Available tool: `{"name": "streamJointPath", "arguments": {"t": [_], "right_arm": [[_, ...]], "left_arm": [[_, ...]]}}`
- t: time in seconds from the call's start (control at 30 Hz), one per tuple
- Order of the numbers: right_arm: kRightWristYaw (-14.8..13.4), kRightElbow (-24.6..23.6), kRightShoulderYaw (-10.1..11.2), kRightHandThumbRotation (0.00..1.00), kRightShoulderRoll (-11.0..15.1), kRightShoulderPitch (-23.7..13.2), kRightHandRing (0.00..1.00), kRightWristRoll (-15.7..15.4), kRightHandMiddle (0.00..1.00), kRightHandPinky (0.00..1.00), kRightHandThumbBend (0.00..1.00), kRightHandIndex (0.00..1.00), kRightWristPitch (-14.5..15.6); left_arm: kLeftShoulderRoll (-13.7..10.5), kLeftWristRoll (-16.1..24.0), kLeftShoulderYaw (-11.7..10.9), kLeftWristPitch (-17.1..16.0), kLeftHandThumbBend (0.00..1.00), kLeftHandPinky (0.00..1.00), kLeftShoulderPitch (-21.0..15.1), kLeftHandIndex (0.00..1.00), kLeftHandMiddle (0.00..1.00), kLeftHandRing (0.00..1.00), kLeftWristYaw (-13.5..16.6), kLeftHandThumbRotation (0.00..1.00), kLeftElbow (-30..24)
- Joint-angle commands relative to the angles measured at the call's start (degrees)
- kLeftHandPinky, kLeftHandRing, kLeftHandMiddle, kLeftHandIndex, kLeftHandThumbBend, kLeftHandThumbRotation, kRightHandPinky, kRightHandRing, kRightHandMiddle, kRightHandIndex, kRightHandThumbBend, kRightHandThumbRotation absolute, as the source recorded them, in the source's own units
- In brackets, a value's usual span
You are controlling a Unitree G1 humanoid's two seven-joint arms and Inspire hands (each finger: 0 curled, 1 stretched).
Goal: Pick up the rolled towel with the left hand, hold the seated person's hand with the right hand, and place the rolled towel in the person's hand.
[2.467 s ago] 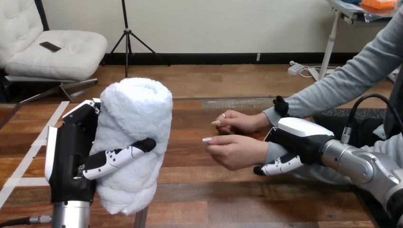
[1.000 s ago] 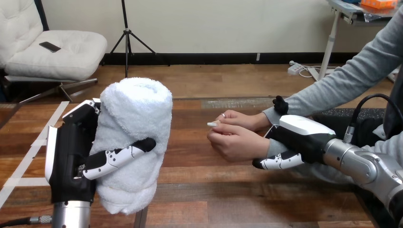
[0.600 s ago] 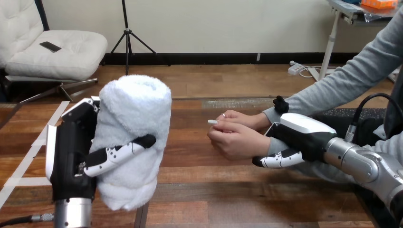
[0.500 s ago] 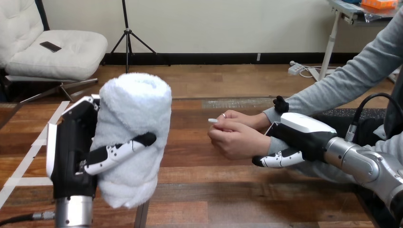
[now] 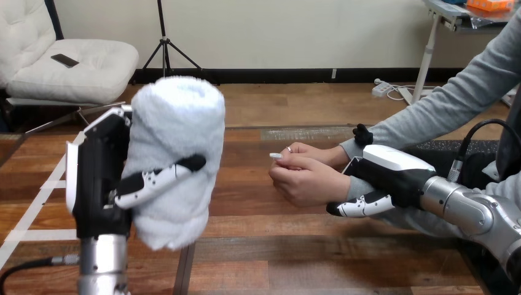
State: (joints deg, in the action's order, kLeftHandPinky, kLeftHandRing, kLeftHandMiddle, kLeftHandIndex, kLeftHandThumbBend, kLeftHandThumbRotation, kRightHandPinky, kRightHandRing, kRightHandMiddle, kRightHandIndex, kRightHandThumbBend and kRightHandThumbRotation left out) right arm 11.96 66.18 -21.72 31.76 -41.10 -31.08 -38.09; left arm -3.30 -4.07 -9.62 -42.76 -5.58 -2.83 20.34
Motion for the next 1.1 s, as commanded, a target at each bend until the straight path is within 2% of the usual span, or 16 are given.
{"name": "streamJointPath", "arguments": {"t": [0.0,0.43,0.67,1.07], "right_arm": [[0.16,-3.18,2.97,0.49,1.61,-3.80,0.23,2.99,0.28,0.21,0.52,0.28,-1.41],[0.41,-3.16,2.80,0.49,1.55,-3.88,0.22,3.51,0.26,0.19,0.53,0.26,-1.69],[0.31,-3.24,2.79,0.50,1.47,-3.84,0.21,3.71,0.26,0.19,0.53,0.25,-1.88],[0.47,-3.46,2.79,0.50,1.33,-3.78,0.21,3.76,0.26,0.19,0.53,0.25,-1.70]], "left_arm": [[0.19,0.59,-0.25,-2.66,0.57,0.27,-9.09,0.42,0.38,0.32,1.55,0.00,3.33],[-1.09,2.20,-0.25,-3.72,0.55,0.28,-16.33,0.41,0.37,0.32,3.52,0.00,12.86],[-1.63,2.50,-0.04,-5.12,0.54,0.28,-20.31,0.40,0.37,0.32,3.25,0.00,19.06],[-1.62,3.67,0.03,-5.25,0.55,0.30,-24.88,0.40,0.37,0.33,4.37,0.00,27.47]]}}
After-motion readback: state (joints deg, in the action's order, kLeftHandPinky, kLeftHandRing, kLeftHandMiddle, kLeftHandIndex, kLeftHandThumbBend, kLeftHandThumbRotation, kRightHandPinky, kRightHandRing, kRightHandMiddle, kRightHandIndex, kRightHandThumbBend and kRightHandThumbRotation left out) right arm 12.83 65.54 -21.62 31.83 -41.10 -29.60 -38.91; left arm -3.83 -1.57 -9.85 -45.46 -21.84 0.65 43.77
